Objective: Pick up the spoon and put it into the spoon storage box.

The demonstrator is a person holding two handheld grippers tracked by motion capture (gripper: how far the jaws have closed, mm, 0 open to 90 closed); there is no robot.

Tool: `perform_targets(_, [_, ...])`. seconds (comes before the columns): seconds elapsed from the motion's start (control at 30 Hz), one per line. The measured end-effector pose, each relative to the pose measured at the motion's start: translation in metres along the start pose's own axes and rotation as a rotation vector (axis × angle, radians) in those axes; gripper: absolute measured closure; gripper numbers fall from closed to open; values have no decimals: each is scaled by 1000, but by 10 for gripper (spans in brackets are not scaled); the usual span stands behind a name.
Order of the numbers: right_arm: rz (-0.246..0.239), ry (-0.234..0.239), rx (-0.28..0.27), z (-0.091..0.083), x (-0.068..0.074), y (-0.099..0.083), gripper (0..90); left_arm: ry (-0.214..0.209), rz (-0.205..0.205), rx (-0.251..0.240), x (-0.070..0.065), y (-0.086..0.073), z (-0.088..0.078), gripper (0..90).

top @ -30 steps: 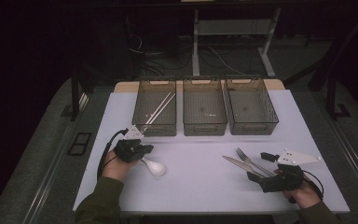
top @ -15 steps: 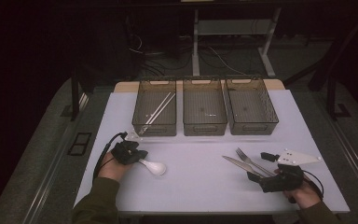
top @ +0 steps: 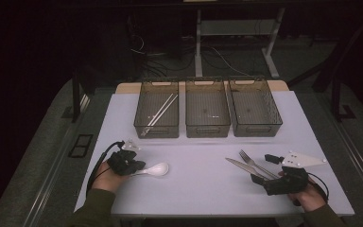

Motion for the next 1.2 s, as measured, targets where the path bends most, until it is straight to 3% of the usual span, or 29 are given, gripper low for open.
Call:
perform_targets(0.07, [0,1,-1,0,1,0,80,0,0,-4,1,0,-2,892])
perform_targets(0.17, [-1,-1,3,0,1,0,80,7,21,-60,2,8,-7,890])
perform_targets(0.3, [1,-1,5,0,1,0,80,-13,34,-157,-6,22,-13,753])
perform_targets(0.4, [2,0,6,1,1,0,80,-51,56,-214,-16,32,-13,646])
perform_targets(0.5, [-3,2,6,1,2,-1,80,-95,82,-245,-27,40,-9,559])
perform_targets(0.6, [-1,0,6,1,2,-1,80,-129,99,-246,-36,44,-3,489])
perform_targets(0.73, [-1,1,6,0,2,-1,80,-132,122,-217,-42,45,6,452])
perform_targets(1.2, [3,2,11,1,1,-2,80,-126,119,-158,-35,36,19,418])
Point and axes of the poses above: each handheld gripper's, and its own axes: z roughly forward along the jaws, y roughly out of its top, x roughly to its left, the point moved 10 cm from there along z, roughly forward along the jaws, and after that the axes turned 13 degrees about -y, right-handed, at the moved point
